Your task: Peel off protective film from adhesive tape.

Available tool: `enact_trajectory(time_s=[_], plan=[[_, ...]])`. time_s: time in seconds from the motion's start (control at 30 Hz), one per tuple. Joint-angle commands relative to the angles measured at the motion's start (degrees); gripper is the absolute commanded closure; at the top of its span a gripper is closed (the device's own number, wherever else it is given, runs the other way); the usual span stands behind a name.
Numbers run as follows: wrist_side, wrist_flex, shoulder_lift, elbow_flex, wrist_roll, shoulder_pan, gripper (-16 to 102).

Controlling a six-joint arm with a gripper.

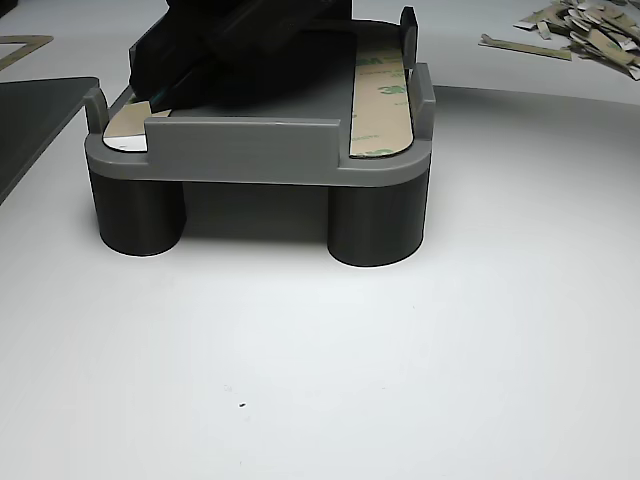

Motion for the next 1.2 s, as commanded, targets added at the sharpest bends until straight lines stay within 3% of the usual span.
enact_trajectory(time_s=[0.0, 0.03, 0.07, 0.17, 0.23, 0.27, 0.47, 0.67, 0.9, 1.17], plan=[[0.0, -8.0, 8.4, -0.1, 5.9, -2.8, -10], [-1.5, -10.0, 10.6, 0.9, 6.7, -4.3, 1], [-3.6, -11.9, 12.7, 1.7, 6.8, -6.5, 4], [-11.8, -19.5, 18.2, 5.8, 9.7, -13.7, -1], [-16.0, -26.6, 21.6, 10.4, 12.9, -17.1, 3], [-17.0, -25.6, 21.6, 10.5, 18.5, -18.1, -14], [-27.4, -25.4, 24.8, 14.5, 32.6, -24.3, -14], [-43.9, -27.8, 40.9, 30.0, 34.7, -41.7, -14], [-46.2, -26.3, 44.8, 37.5, 32.3, -44.8, -13], [-44.0, -25.3, 44.8, 37.3, 33.4, -44.6, -14]])
